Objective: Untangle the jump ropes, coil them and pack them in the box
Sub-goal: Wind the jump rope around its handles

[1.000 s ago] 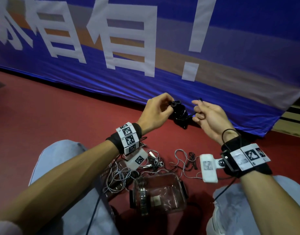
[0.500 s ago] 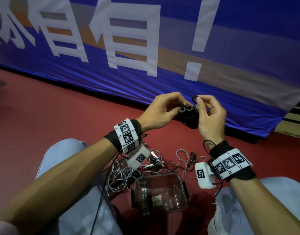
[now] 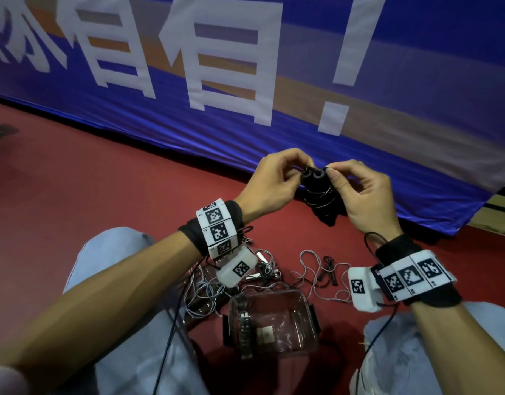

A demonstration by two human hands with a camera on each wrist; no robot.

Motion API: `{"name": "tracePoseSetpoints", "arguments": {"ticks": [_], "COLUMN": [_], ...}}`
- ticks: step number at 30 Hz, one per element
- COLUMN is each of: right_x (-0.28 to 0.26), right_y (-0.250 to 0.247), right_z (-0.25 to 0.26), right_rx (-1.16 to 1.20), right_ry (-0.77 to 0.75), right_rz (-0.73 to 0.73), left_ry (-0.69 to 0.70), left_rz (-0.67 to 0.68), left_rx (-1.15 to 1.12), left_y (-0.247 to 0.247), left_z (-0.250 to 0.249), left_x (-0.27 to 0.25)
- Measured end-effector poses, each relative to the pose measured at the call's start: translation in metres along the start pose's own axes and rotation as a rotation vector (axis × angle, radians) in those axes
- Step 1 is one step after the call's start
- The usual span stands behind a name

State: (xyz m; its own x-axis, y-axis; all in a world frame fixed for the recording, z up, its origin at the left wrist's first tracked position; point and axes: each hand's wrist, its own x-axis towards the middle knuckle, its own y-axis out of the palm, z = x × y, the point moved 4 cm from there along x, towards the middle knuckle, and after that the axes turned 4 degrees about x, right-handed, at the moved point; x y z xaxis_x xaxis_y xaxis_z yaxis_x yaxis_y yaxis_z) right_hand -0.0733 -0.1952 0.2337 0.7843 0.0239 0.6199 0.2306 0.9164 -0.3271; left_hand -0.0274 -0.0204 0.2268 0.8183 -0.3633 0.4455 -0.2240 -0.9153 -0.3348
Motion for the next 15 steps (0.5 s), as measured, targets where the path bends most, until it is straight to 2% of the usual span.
{"name": "tracePoseSetpoints", "arguments": {"ticks": [6, 11, 15], "right_x": [0.002, 0.001, -0.003], "right_y": [-0.007, -0.007, -0.002], "right_z": [-0.012, -0.022, -0.033], "right_rx": [0.047, 0.115, 0.109], "right_ry": [0.093, 0.143, 0.163], "right_rz": [0.12, 0.099, 0.132], "left_ry": [-0.065, -0.134, -0.127], "left_rz": [-0.036, -0.193, -0.232], "left_rx": [0.013, -0.1, -0.082], "left_y": [0.014, 0.019, 0.02], "left_z": [0.0, -0.002, 0.001], "left_x": [-0.009, -0.013, -0.01]}}
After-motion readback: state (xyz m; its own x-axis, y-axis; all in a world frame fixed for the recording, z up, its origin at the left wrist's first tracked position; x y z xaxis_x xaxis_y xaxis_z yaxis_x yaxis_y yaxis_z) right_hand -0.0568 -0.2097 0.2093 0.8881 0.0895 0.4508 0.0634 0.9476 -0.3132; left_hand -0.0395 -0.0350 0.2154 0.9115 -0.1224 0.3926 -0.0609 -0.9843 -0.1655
